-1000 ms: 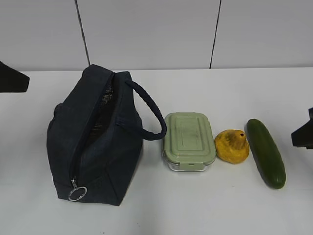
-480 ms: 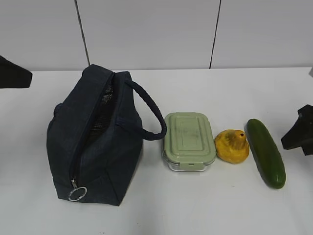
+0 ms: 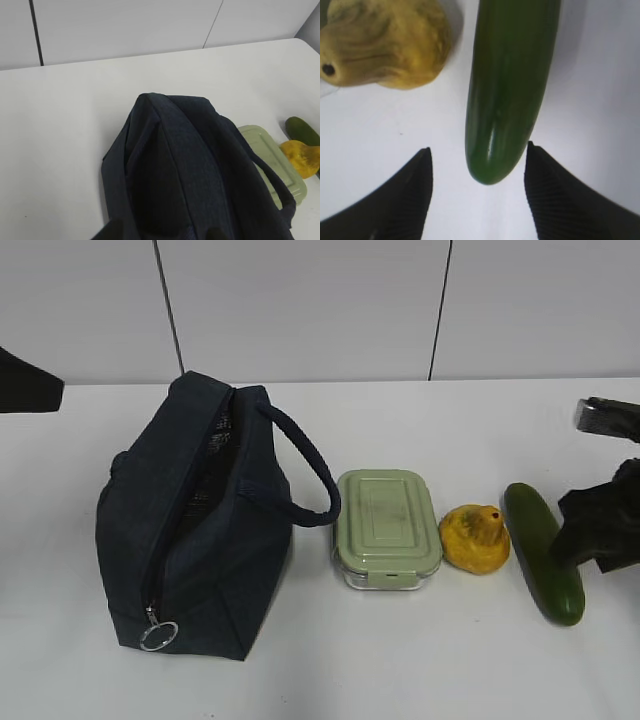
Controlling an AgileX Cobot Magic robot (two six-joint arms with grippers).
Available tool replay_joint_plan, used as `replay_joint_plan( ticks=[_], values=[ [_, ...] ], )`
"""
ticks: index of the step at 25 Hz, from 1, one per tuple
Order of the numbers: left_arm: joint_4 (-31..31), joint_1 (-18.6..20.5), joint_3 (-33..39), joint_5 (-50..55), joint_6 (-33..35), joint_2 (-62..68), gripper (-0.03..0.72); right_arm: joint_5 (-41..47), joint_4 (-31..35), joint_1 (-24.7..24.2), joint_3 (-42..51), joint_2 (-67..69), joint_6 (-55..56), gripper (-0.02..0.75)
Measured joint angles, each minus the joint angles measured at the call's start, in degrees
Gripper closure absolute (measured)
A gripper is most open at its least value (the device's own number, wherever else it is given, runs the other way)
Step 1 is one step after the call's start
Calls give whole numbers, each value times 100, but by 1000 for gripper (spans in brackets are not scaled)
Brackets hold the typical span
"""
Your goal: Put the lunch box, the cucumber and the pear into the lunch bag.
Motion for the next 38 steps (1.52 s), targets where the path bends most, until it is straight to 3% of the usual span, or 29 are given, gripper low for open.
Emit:
replay_joint_plan(
  ticks=[10,16,38],
  values=[
    [0,0,0,-86,6,0,380,-331,-706,262,0,181,1011,281],
    [0,0,0,-149,6,0,380,-437,-1188,712,0,190,1483,307],
    [0,0,0,-168,6,0,382,-788,-1409,810,-21,961,1864,314]
  ],
)
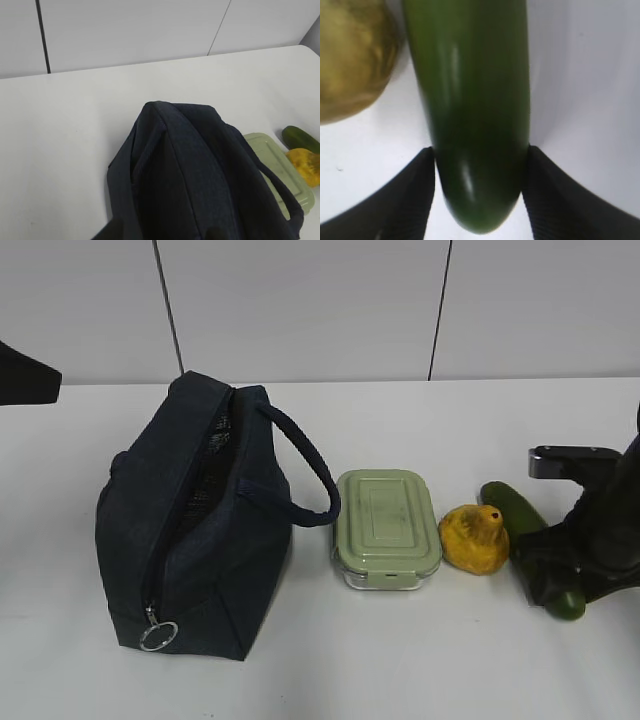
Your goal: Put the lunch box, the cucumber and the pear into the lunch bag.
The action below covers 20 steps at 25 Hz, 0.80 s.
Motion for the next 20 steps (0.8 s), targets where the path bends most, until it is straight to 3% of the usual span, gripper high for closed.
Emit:
replay_joint_plan(
  ticks=[9,20],
  values=[
    [72,0,0,0,0,0,389,-81,-58,0,-13,135,0,393],
    [202,0,0,563,0,182,391,-104,-439,0,-13,-482,196,398]
  ],
)
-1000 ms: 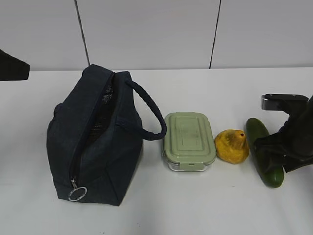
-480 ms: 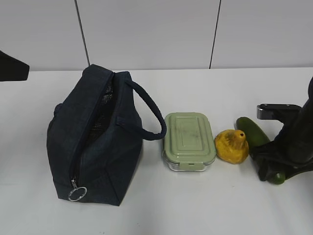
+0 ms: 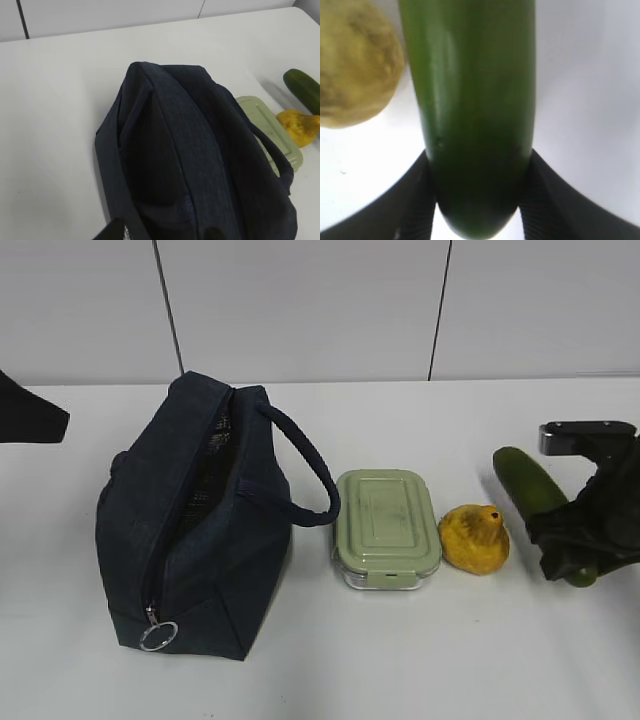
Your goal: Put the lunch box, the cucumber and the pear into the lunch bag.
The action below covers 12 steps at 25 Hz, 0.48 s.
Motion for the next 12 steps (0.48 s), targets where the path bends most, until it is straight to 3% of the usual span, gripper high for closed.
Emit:
replay_joint_plan(
  ticks=[12],
  values=[
    [-395,0,-18,749,172,910,267,0,-226,0,10,-1021,127,399]
  ],
)
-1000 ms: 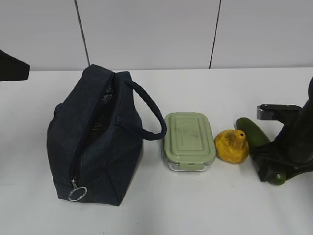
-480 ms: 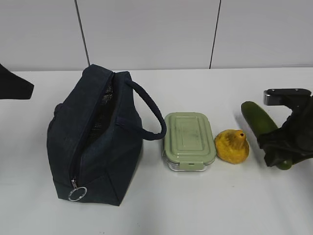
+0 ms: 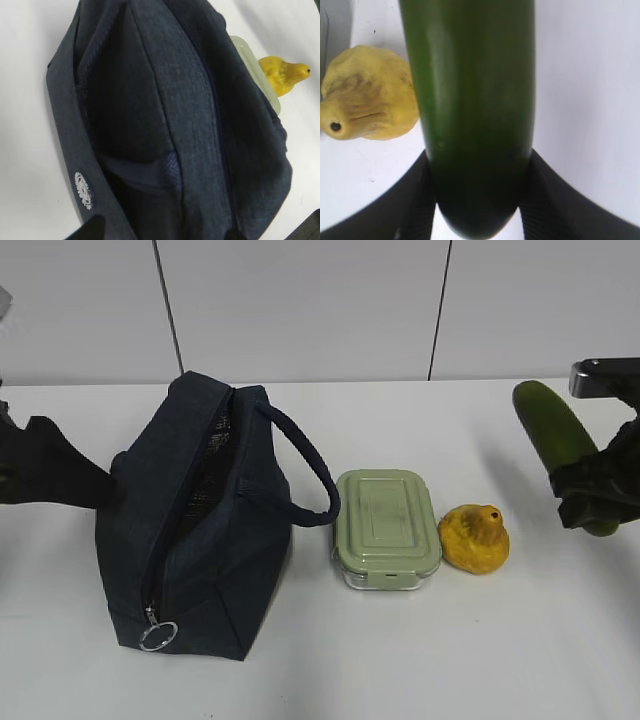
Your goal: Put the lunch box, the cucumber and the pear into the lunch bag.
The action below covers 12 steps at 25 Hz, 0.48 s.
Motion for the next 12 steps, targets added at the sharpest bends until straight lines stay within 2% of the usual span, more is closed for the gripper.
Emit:
replay_joint_plan(
  ticks=[4,7,9,12],
  values=[
    [-35,-68,-23,3,27,56,272,-26,72,0,0,-129,0,399],
    [-42,-313,-22,-45,60,285,308,-50,191,9,0,-173,0,399],
    [-36,-466,-22,-169,71,466,391,-50,256,44,0,-196,-49,399],
    [-19,-528,-22,-334,71,611,601,-50,591,224,0,-305,-386,399]
  ],
)
